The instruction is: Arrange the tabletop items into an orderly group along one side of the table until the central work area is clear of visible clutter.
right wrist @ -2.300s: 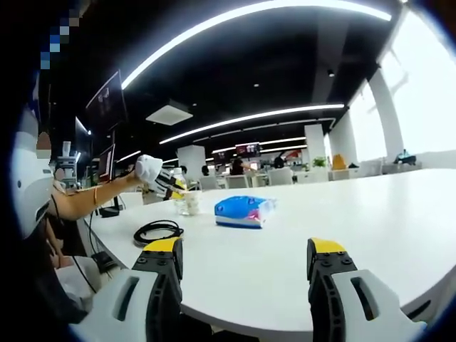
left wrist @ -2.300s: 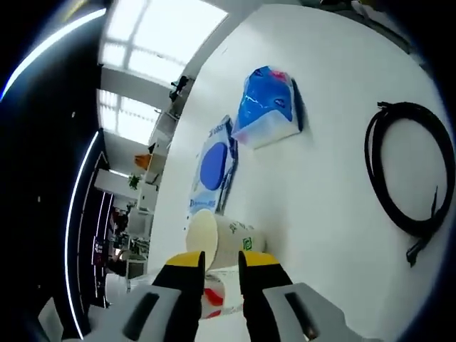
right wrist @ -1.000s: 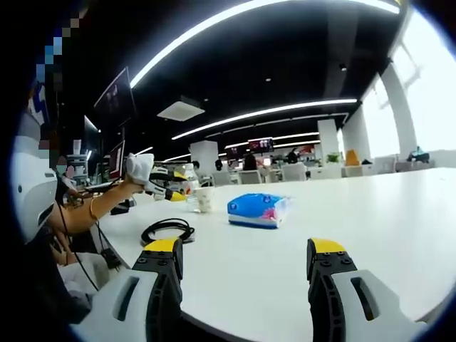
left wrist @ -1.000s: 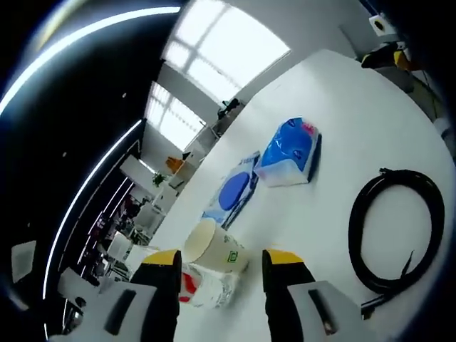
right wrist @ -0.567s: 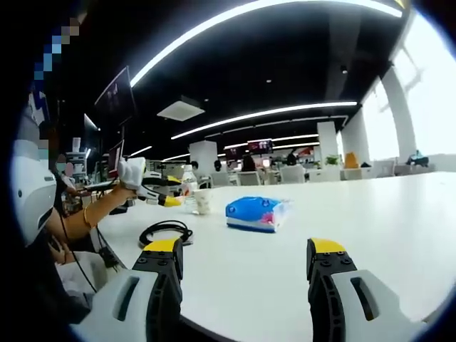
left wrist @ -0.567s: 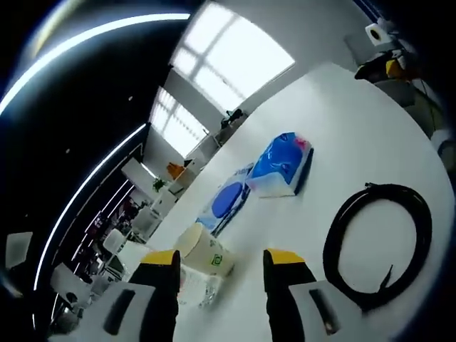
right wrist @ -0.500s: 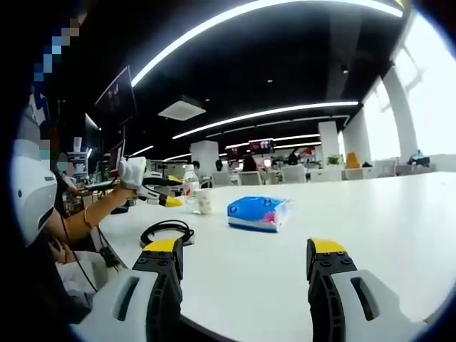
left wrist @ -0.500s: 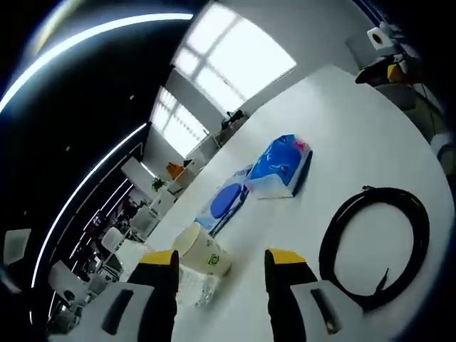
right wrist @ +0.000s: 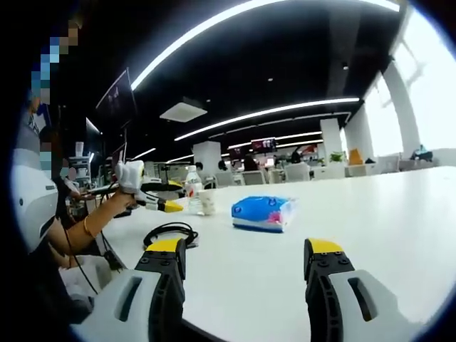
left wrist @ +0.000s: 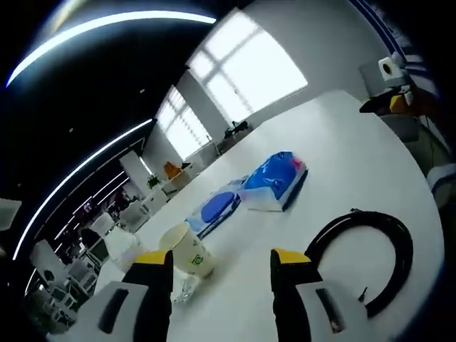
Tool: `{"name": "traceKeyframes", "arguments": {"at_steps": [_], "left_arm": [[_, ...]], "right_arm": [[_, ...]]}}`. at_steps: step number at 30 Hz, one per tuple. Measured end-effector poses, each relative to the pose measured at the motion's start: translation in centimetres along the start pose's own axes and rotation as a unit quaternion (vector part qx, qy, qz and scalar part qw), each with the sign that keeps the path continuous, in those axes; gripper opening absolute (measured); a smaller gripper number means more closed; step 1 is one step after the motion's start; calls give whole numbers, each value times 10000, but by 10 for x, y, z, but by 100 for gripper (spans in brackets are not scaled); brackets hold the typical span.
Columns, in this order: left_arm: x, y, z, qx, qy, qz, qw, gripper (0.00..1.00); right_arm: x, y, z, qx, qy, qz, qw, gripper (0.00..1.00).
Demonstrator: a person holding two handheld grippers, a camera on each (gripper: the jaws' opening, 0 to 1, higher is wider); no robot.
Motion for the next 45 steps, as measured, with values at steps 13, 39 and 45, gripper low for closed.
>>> {"name": "traceKeyframes", "arguments": {"at_steps": [13,39,45], "left_arm": [[-21,2,-7,-147,205,503,9984,55],[-51,-15,-12,-353,379,1137,9922,55],[-53,-16,-12,-366,396,1189,9914,55]], "right_arm": [[3,-5,-8,-98,-67,238,9996,57],[-8,-19,-17,-277,-24,380,9989,50],[-13,-22,-25,-217,-81,457,9987,49]]}}
Point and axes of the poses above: the point that each gripper's makers call its tool centre point, and the gripper's own axes: z roughly backward along the fingers, x roughly to its left, y roughly out of its underside, the point moved 1 cm from there along z, roughly backward along the fingers, and after that the axes turned 4 degrees about z, right-handed, at the moved point
